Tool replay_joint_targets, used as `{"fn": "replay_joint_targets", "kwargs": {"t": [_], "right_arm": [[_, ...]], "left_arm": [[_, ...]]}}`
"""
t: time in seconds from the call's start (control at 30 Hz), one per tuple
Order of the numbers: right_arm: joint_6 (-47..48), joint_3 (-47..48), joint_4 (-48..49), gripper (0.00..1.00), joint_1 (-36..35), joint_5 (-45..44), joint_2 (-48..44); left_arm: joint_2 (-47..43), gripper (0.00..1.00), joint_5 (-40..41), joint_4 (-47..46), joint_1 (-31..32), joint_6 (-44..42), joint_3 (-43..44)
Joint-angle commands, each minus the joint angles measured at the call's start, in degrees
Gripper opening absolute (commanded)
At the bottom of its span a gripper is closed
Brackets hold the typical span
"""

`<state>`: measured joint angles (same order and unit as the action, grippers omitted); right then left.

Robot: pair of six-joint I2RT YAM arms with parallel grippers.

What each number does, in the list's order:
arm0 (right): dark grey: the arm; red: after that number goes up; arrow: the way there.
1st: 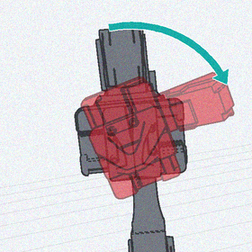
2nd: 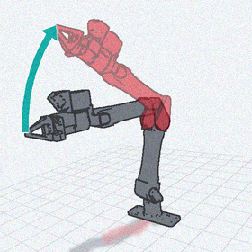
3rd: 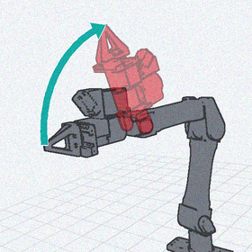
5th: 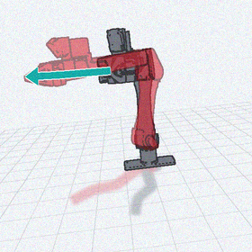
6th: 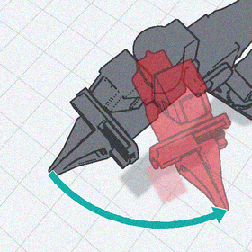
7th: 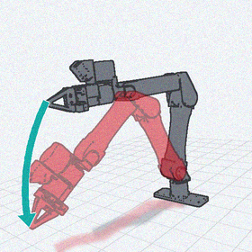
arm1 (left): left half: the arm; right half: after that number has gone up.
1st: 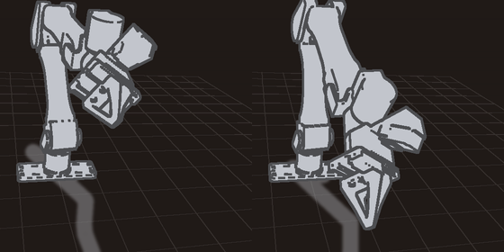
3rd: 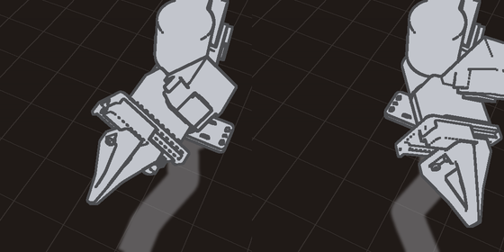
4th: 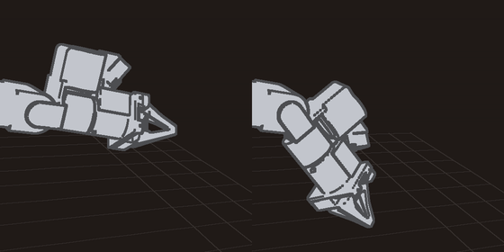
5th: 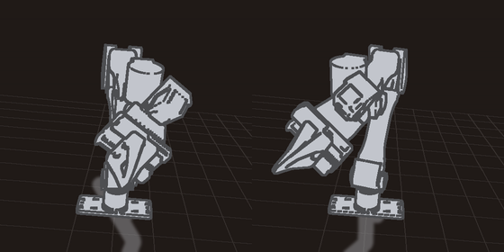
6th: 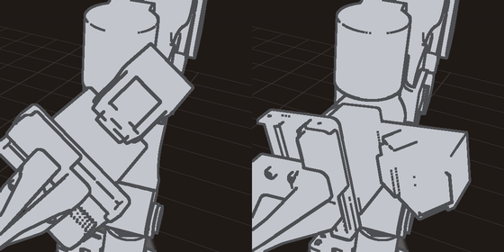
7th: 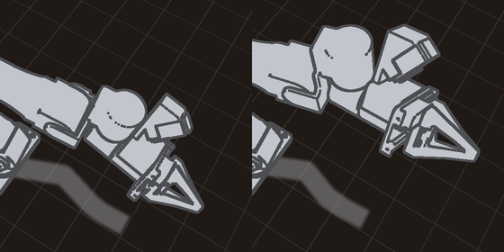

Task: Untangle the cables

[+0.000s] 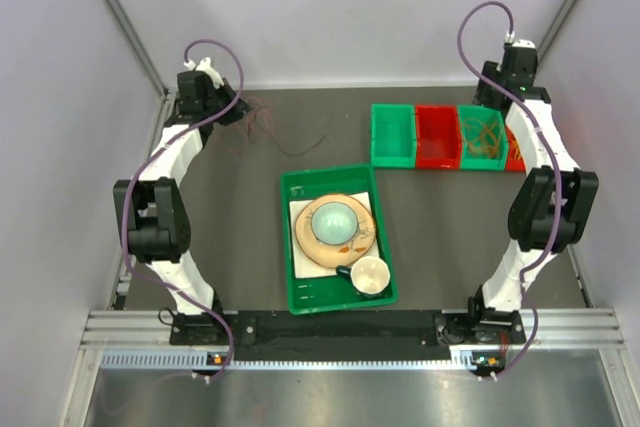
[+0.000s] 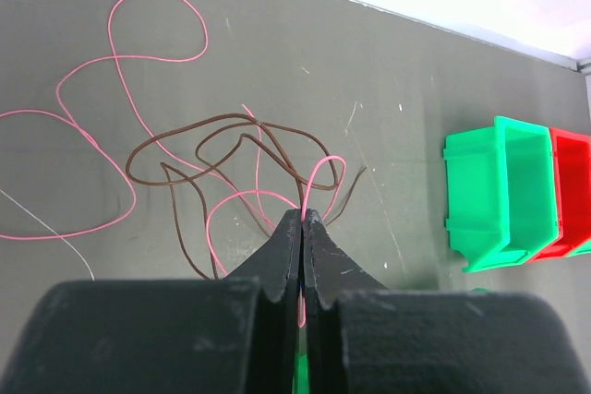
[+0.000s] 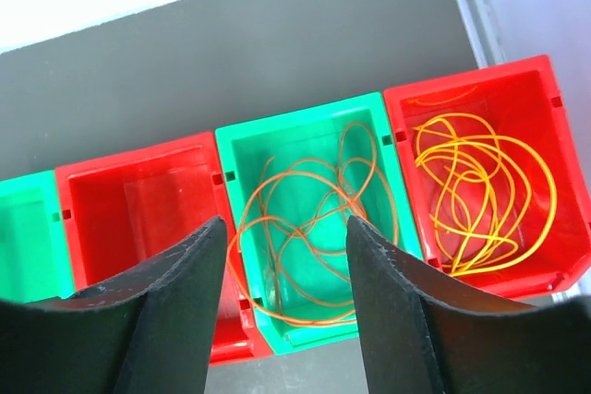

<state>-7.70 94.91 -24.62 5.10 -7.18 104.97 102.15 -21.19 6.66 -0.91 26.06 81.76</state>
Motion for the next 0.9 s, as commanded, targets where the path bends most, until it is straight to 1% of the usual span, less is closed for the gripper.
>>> {"fn": "replay_joint_targets", "kwargs": {"t": [0.0, 0.07, 0.17, 0.2, 0.23, 0.3, 0.37, 0.4, 0.43, 0.47, 0.53, 0.57, 0.63, 0.67, 0.7, 0.8, 0.83, 0.87], "right_arm": [[-0.8, 0.1, 1.1, 0.54, -0.4, 2.1, -3.4], [-1.3, -1.0, 1.6, 0.54, -1.3, 4.0, -4.4], [-0.8, -2.8, 3.0, 0.54, -4.8, 6.9, -6.5], [-0.5, -3.3, 3.4, 0.54, -9.2, 7.0, -7.1], [-0.2, -3.7, 3.7, 0.54, -10.5, 6.9, -7.7], [-1.9, -5.9, 6.8, 0.54, -13.1, 11.7, -8.5], [-4.8, -9.3, 12.3, 0.55, -16.7, 17.9, -9.3], [-5.4, -9.8, 13.6, 0.58, -17.9, 19.2, -9.2], [-5.7, -9.9, 14.3, 0.60, -21.1, 20.3, -8.8], [-5.7, -9.7, 14.9, 0.62, -22.6, 21.2, -7.5], [-5.7, -9.4, 17.1, 0.71, -25.5, 22.0, -6.3], [-6.4, -9.0, 18.1, 0.79, -27.6, 23.2, -4.7], [-8.5, -8.8, 21.7, 0.89, -29.2, 25.7, -3.4], [-9.5, -8.9, 23.4, 0.96, -30.2, 25.9, -2.2], [-10.7, -9.0, 27.0, 0.99, -30.6, 26.2, -1.5], [-15.9, -8.2, 30.9, 0.99, -31.3, 28.3, 1.3], [-18.2, -7.8, 33.3, 0.99, -31.5, 28.8, 1.8], [-18.7, -7.3, 33.4, 0.99, -31.6, 28.5, 2.4]], "left_arm": [[-3.4, 0.00, -1.3, -2.1, 0.4, 0.6, 1.9], [-3.7, 0.00, -1.6, -2.0, 0.4, 0.5, 2.0], [-4.1, 0.00, -1.5, -1.9, 0.4, 0.2, 2.2], [-4.1, 0.00, -1.1, -1.9, 0.6, 0.2, 2.3], [-4.3, 0.00, -1.0, -1.8, 0.4, 0.1, 2.4], [-4.6, 0.00, -1.2, -1.6, 0.5, 0.4, 2.8], [-4.9, 0.00, -1.3, -2.0, 0.4, 0.7, 3.1], [-4.9, 0.00, -1.3, -2.1, 0.4, 1.5, 3.5], [-4.9, 0.00, -1.8, -1.9, 0.5, 1.9, 4.0], [-4.9, 0.00, -2.5, -1.8, 0.4, 3.1, 5.7], [-4.4, 0.00, -5.9, -1.9, 0.6, 5.0, 7.5], [-4.2, 0.00, -7.0, -1.9, 0.7, 6.6, 9.5], [-4.5, 0.00, -8.6, -2.5, 0.7, 7.9, 11.5], [-4.8, 0.00, -9.0, -3.0, 1.0, 9.6, 11.9], [-5.1, 0.00, -9.4, -3.7, 2.2, 10.4, 12.2], [-6.0, 0.00, -10.6, -5.0, 2.3, 11.9, 13.3], [-6.2, 0.00, -10.5, -5.2, 2.3, 12.0, 13.2], [-6.3, 0.00, -9.0, -5.0, 2.3, 10.8, 12.8]]}}
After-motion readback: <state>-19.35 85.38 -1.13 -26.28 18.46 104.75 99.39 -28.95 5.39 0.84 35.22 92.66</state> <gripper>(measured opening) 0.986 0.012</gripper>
